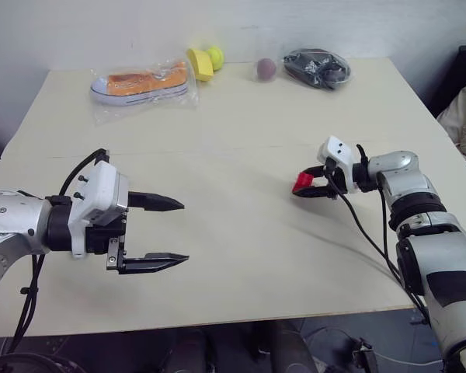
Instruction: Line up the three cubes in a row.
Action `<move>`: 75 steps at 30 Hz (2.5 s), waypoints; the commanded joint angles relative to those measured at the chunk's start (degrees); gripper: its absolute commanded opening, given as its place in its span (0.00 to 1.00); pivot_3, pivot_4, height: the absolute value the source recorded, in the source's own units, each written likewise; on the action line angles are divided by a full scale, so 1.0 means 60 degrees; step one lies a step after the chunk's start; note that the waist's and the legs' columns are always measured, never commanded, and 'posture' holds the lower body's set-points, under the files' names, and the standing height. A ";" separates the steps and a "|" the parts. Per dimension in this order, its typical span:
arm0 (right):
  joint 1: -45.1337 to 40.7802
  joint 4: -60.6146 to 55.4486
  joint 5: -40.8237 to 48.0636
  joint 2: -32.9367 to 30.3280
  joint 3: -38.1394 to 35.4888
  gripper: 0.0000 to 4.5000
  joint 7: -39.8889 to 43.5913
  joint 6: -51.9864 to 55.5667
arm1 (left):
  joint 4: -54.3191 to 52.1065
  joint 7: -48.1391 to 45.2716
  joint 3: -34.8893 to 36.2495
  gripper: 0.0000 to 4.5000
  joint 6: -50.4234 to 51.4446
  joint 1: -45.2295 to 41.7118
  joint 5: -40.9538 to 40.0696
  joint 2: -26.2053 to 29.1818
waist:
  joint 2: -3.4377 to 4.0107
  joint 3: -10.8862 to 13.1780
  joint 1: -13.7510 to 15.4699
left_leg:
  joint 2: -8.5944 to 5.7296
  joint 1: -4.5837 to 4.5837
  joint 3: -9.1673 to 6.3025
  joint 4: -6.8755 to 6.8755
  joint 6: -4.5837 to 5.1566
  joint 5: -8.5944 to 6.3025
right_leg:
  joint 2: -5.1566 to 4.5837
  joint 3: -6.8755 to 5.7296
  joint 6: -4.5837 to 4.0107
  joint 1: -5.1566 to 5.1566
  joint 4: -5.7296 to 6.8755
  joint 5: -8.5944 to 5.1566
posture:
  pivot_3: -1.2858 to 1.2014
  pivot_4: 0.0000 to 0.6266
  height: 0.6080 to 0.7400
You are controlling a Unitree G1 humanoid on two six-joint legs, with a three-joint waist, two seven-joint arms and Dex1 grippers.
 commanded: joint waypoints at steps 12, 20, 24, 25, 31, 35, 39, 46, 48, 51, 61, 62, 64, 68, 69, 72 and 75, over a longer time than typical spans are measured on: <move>0.4123 -0.8888 0.2026 -0.1001 0.0041 0.33 0.2681 0.1970 | -0.0103 -0.0791 -0.1256 1.00 -0.0393 -0.0504 0.0555 -0.0224 | 0.0000 0.0001 0.0243 | 0.0003 -0.0004 -0.0015 0.0001 -0.0007 -0.0001 | 0.0009 -0.0002 0.0003 0.0002 -0.0004 0.0000 | 0.52 0.24 1.00; 0.6676 -1.2842 0.2425 -0.1666 0.0237 0.33 0.1137 0.3775 | -0.0186 -0.1122 -0.2004 1.00 -0.0824 -0.0727 0.1198 -0.0485 | -0.0004 -0.0002 0.0273 | -0.0006 0.0013 -0.0008 0.0023 -0.0009 0.0001 | 0.0007 0.0010 0.0007 0.0014 -0.0024 0.0003 | 0.52 0.24 1.00; 0.6988 -1.3084 0.2388 -0.1815 0.0413 0.33 0.0993 0.3638 | -0.0147 -0.1194 -0.2008 1.00 -0.0862 -0.0771 0.1282 -0.0521 | -0.0004 -0.0002 0.0251 | -0.0004 0.0013 -0.0004 0.0020 -0.0009 0.0002 | 0.0012 0.0011 0.0006 0.0011 -0.0024 0.0002 | 0.52 0.24 1.00; 0.7059 -1.3136 0.2405 -0.1826 0.0465 0.33 0.0964 0.3604 | -0.0121 -0.1207 -0.2006 1.00 -0.0872 -0.0781 0.1297 -0.0526 | -0.0004 -0.0002 0.0252 | -0.0002 0.0015 -0.0004 0.0017 -0.0010 0.0003 | 0.0014 0.0011 0.0006 0.0011 -0.0025 0.0002 | 0.52 0.24 1.00; 0.7158 -1.2970 0.2153 -0.1727 0.0871 0.41 0.0671 0.3126 | -0.0072 -0.1180 -0.1985 1.00 -0.0878 -0.0809 0.1365 -0.0603 | -0.0005 -0.0002 0.0266 | -0.0003 0.0014 -0.0004 0.0017 -0.0007 0.0005 | 0.0017 0.0011 0.0005 0.0011 -0.0029 0.0002 | 0.52 0.24 1.00; 0.7097 -1.2929 0.2158 -0.1785 0.0946 0.69 0.0632 0.2870 | -0.0021 -0.0903 -0.1905 1.00 -0.0841 -0.0723 0.1543 -0.0679 | -0.0005 -0.0002 0.0268 | -0.0003 0.0014 -0.0004 0.0017 -0.0007 0.0005 | 0.0017 0.0011 0.0005 0.0011 -0.0029 0.0002 | 0.52 0.24 1.00; 0.6959 -1.3106 0.2479 -0.1941 0.0722 0.99 0.0728 0.3037 | 0.0016 -0.0487 -0.1386 1.00 -0.0761 -0.0146 0.1714 -0.0750 | -0.0005 -0.0001 0.0261 | -0.0003 0.0014 -0.0004 0.0017 -0.0006 0.0005 | 0.0016 0.0011 0.0005 0.0012 -0.0029 0.0002 | 0.52 0.24 1.00; 0.5977 -1.3607 0.4898 -0.2228 -0.0534 0.99 0.1132 0.5133 | 0.1809 -0.1022 0.2171 1.00 -0.1365 0.3064 0.3106 -0.0605 | -0.0006 -0.0001 0.0225 | 0.0014 0.0019 -0.0006 0.0012 -0.0009 0.0006 | 0.0020 0.0002 -0.0004 0.0008 -0.0030 -0.0003 | 0.52 0.24 1.00; 0.5735 -1.3617 0.5362 -0.2315 -0.0750 0.99 0.1249 0.5494 | 0.2687 -0.1387 0.2854 1.00 -0.1791 0.3625 0.3637 -0.0442 | -0.0006 -0.0001 0.0232 | 0.0012 0.0018 -0.0007 0.0009 -0.0009 0.0006 | 0.0018 -0.0002 -0.0006 0.0008 -0.0033 -0.0004 | 0.52 0.24 1.00; 0.5613 -1.3642 0.5738 -0.2429 -0.0835 0.99 0.1431 0.5722 | 0.4593 -0.2071 0.3004 1.00 -0.2947 0.3771 0.4547 0.0163 | -0.0011 -0.0003 0.0324 | 0.0003 0.0013 -0.0013 0.0008 -0.0008 0.0005 | 0.0005 -0.0014 -0.0006 0.0008 -0.0044 -0.0005 | 0.52 0.24 1.00; 0.5589 -1.4391 0.7066 -0.2805 -0.1379 0.99 0.1510 0.6407 | 0.9315 -0.2899 -0.0120 1.00 -0.5785 0.0613 0.6466 0.0731 | -0.0031 -0.0013 0.0449 | -0.0005 0.0003 -0.0002 -0.0001 0.0003 -0.0004 | -0.0015 -0.0020 -0.0002 -0.0005 -0.0043 -0.0002 | 0.52 0.24 1.00; 0.5583 -1.4417 0.7134 -0.2805 -0.1441 0.99 0.1415 0.6457 | 0.9550 -0.2943 -0.0388 1.00 -0.5868 0.0299 0.6550 0.0639 | -0.0033 -0.0012 0.0450 | -0.0006 0.0005 -0.0001 0.0000 0.0003 -0.0005 | -0.0016 -0.0020 -0.0002 -0.0004 -0.0039 -0.0001 | 0.52 0.24 1.00; 0.5660 -1.4510 0.7221 -0.2823 -0.1562 0.99 0.1180 0.6523 | 0.9911 -0.3003 -0.0851 1.00 -0.6010 -0.0243 0.6699 0.0408 | -0.0036 -0.0014 0.0423 | -0.0006 0.0001 0.0004 0.0000 0.0004 -0.0004 | -0.0013 -0.0021 0.0000 -0.0008 -0.0032 -0.0001 | 0.52 0.24 1.00; 0.5933 -1.4750 0.7268 -0.2911 -0.1689 0.99 0.0965 0.6523 | 1.0527 -0.3059 -0.1346 1.00 -0.6290 -0.0834 0.6923 0.0120 | -0.0041 -0.0015 0.0408 | -0.0003 0.0002 0.0015 0.0000 0.0004 -0.0004 | -0.0001 -0.0018 0.0001 -0.0013 0.0014 0.0000 | 0.52 0.24 1.00; 0.6037 -1.4828 0.7278 -0.2934 -0.1761 1.00 0.0874 0.6523 | 1.0693 -0.3151 -0.1517 0.96 -0.6391 -0.0931 0.6987 0.0026 | -0.0043 -0.0016 0.0414 | -0.0002 0.0002 0.0015 0.0000 0.0003 -0.0004 | 0.0000 -0.0018 0.0001 -0.0013 0.0015 0.0000 | 0.52 0.24 1.00; 0.6173 -1.4922 0.7304 -0.2965 -0.1881 1.00 0.0644 0.6508 | 1.1001 -0.3435 -0.1821 0.81 -0.6596 -0.1043 0.7108 -0.0024 | -0.0045 -0.0015 0.0417 | -0.0005 0.0002 0.0015 0.0004 0.0005 -0.0003 | 0.0000 -0.0018 0.0001 -0.0013 0.0016 0.0000 | 0.52 0.24 1.00; 0.6155 -1.4861 0.7267 -0.2950 -0.1894 1.00 0.0476 0.6459 | 1.1236 -0.3502 -0.1917 0.61 -0.6730 -0.1232 0.7165 -0.0036 | -0.0049 -0.0016 0.0432 | -0.0003 0.0003 0.0015 0.0006 0.0005 -0.0003 | -0.0001 -0.0017 0.0003 -0.0012 0.0015 0.0001 | 0.52 0.24 1.00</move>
